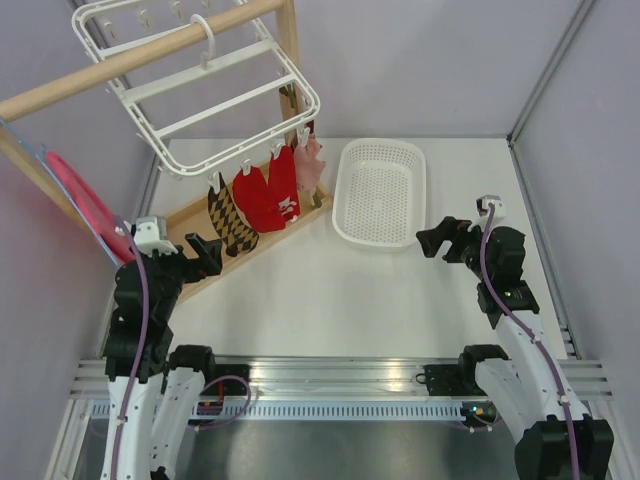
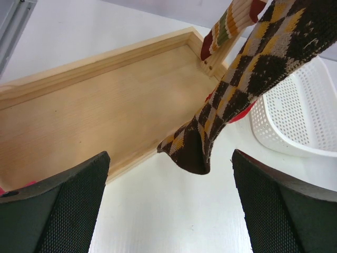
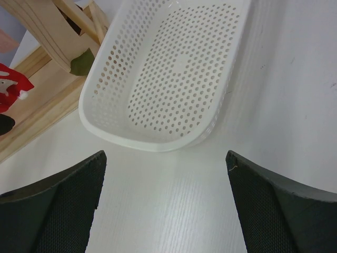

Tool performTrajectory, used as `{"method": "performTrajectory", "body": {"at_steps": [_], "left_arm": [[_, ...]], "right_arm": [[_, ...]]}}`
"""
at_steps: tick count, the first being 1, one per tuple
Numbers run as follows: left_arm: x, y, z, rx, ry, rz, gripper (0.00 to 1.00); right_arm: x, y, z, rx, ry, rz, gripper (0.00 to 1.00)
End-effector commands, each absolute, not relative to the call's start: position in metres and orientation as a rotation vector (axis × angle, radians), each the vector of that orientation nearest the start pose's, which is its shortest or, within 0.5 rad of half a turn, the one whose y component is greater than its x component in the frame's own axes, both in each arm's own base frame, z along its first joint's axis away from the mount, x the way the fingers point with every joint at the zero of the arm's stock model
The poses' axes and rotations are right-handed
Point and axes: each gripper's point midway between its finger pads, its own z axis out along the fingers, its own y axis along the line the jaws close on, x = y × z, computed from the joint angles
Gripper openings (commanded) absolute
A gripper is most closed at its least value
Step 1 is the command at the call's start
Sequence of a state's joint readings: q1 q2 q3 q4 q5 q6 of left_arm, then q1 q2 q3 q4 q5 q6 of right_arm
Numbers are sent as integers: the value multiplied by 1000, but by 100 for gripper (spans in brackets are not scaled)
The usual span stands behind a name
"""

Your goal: Remove the socks clipped to the hanger

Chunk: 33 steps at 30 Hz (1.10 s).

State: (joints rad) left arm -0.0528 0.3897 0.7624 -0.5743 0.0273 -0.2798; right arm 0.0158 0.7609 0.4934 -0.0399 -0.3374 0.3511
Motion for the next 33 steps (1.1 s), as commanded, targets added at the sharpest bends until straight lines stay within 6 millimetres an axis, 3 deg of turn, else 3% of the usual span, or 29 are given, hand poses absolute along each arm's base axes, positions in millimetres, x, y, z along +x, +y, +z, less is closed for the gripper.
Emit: {"method": "performTrajectory", "body": {"at_steps": [1, 12, 21, 25, 33], "left_arm": [[215, -26, 277, -194, 1739, -264, 100], [214, -26, 277, -192, 1735, -261, 100], [183, -49, 309, -10, 1540, -364, 100], [172, -70, 317, 110, 1494, -451, 100], [190, -73, 309, 97, 1553, -471, 100]], "right_arm": [[292, 74, 178, 86, 1899, 553, 98], [293, 75, 177, 87, 1904, 560, 98], [292, 76, 179, 88, 1897, 568, 98], [291, 77, 181, 85, 1893, 578, 98], [289, 81, 188, 67, 1875, 595, 98]]}}
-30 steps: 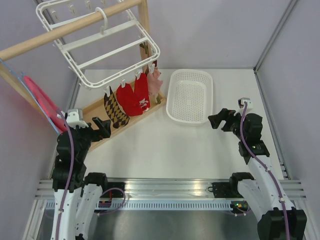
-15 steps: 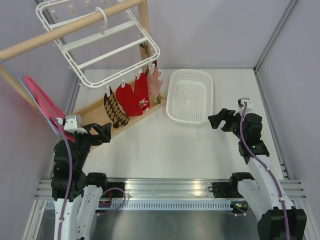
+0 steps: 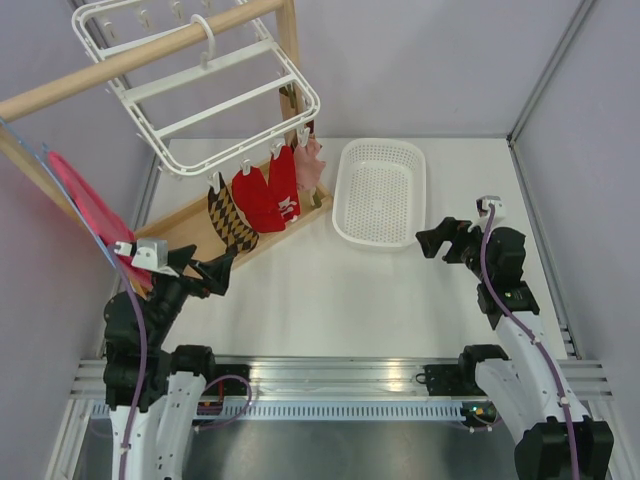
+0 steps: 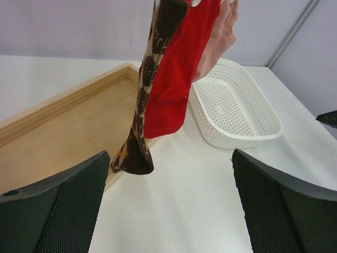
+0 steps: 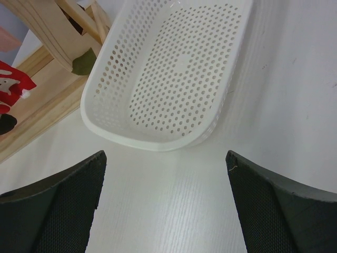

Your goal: Remove the socks clipped to the hanger

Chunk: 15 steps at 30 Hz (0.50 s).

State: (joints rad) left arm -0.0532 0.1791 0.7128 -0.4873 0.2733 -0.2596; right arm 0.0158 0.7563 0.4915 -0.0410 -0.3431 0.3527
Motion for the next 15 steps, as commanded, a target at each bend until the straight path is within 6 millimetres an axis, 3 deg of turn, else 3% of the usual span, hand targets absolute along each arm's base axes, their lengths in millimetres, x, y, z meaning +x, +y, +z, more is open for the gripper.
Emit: {"method": "performTrajectory", "body": {"at_steps": [1, 7, 10, 11, 15], "left_arm": [[199, -67, 304, 49, 1583, -448, 100], [218, -58, 316, -91, 1558, -469, 99], [232, -60, 303, -140, 1582, -502, 96], [237, -61, 290, -160, 1614, -515, 95], [244, -59, 269, -255, 1628, -548, 93]], "right_arm": [[289, 81, 188, 65, 1876, 600, 98], [286, 86, 189, 54, 1875, 632, 98], [285, 87, 192, 49, 1864, 644, 98], [284, 88, 193, 44, 1856, 646, 98], [284, 89, 197, 32, 1848, 654, 98]]}}
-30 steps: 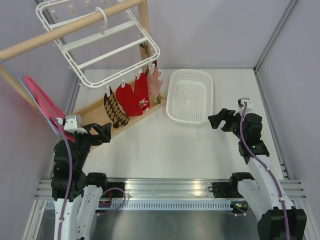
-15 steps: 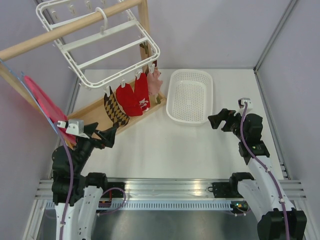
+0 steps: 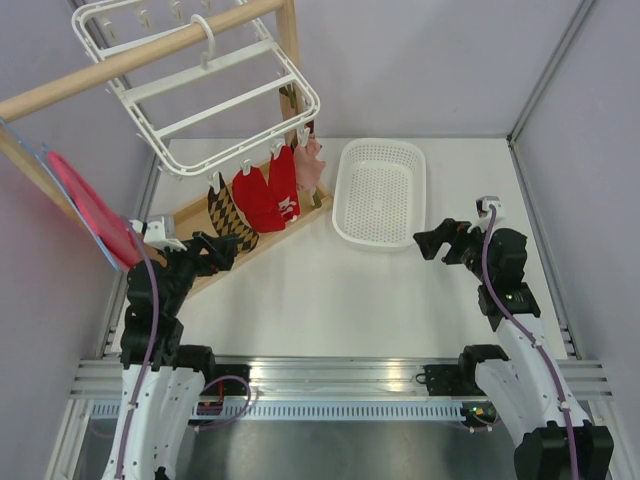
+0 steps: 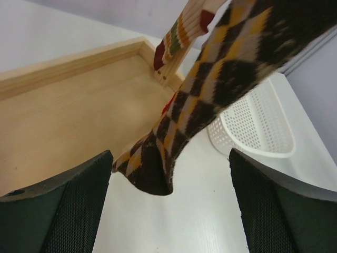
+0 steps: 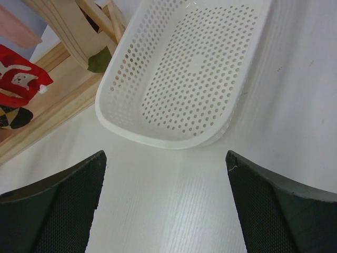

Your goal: Remove the socks clipped to the hanger

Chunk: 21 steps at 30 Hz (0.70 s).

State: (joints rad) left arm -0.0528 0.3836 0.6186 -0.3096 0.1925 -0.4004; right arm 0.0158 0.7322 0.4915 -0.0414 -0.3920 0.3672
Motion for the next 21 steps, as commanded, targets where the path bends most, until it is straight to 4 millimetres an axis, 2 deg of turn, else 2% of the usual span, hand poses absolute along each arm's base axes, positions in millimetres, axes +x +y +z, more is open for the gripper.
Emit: {"method": "performTrajectory", "body": {"at_steps": [1, 4, 9, 12, 13, 14, 16, 17, 21], "left_arm": [[245, -58, 264, -270, 1631, -545, 93], [246, -56, 260, -292, 1629, -545, 92], [256, -57, 241, -318, 1666, -546, 91], [264, -60, 233, -316, 1691, -549, 86], [266, -60, 230, -322, 1697, -543, 84], [269, -61, 223, -328, 1721, -537, 76], [272, -65, 219, -315, 1731, -526, 68], [275, -68, 213, -312, 1752, -513, 61], [277, -88, 211, -236, 1772, -444, 45]], "right_arm": [[283, 91, 198, 24, 1845, 662, 98], [282, 92, 200, 23, 1840, 669, 98], [281, 94, 203, 20, 1830, 686, 98], [280, 94, 204, 17, 1826, 690, 98], [280, 95, 204, 15, 1826, 692, 98], [280, 95, 205, 15, 1823, 693, 98], [280, 95, 205, 16, 1823, 695, 98], [280, 95, 206, 14, 1822, 697, 98], [283, 95, 206, 19, 1823, 692, 98]]}}
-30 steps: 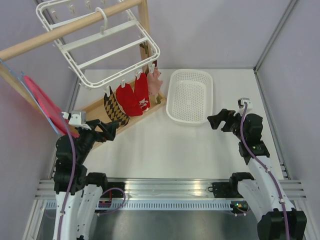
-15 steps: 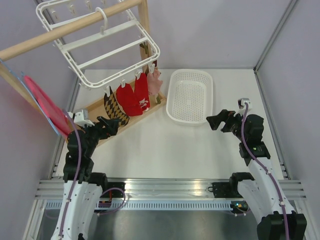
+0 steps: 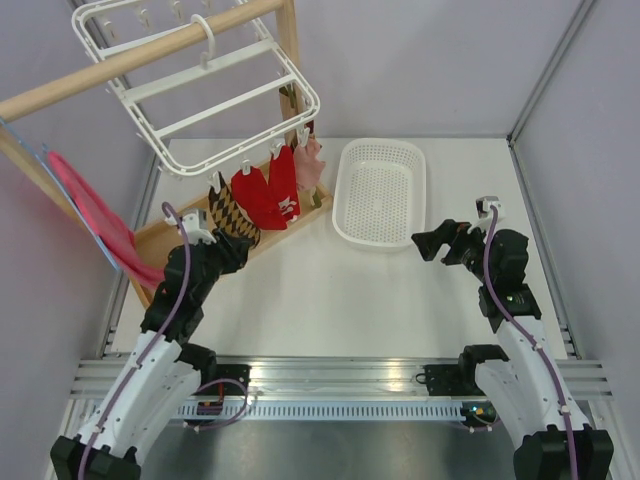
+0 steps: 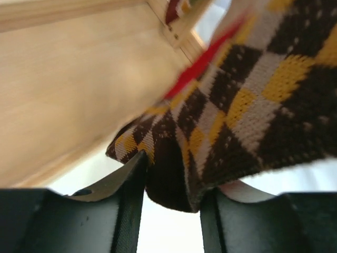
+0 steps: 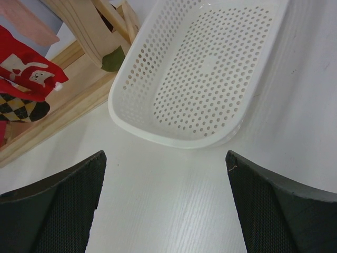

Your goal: Remove the socks clipped to the hanger

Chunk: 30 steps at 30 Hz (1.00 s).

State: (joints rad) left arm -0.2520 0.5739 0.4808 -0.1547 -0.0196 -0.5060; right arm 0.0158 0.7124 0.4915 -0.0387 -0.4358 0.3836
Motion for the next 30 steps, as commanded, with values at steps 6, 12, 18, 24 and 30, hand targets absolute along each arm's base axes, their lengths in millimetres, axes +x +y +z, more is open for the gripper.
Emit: {"method": "performTrajectory", "body": {"at_steps": [6, 12, 18, 24, 30], "left_arm": [[273, -83, 213, -259, 1737, -419, 27], [268, -79, 216, -274, 1696, -418, 4], [250, -88, 236, -263, 1644, -519, 2], [238, -108, 261, -248, 1637, -671, 2], [237, -117, 263, -258, 1681, -700, 2]], "right_arm": [[287, 95, 216, 13, 1811, 686, 98], [287, 107, 221, -23, 1809, 697, 95], [280, 138, 236, -90, 1770, 669, 94], [251, 225, 239, -243, 1754, 709, 91], [212, 312, 262, -364, 1639, 732, 91]]}}
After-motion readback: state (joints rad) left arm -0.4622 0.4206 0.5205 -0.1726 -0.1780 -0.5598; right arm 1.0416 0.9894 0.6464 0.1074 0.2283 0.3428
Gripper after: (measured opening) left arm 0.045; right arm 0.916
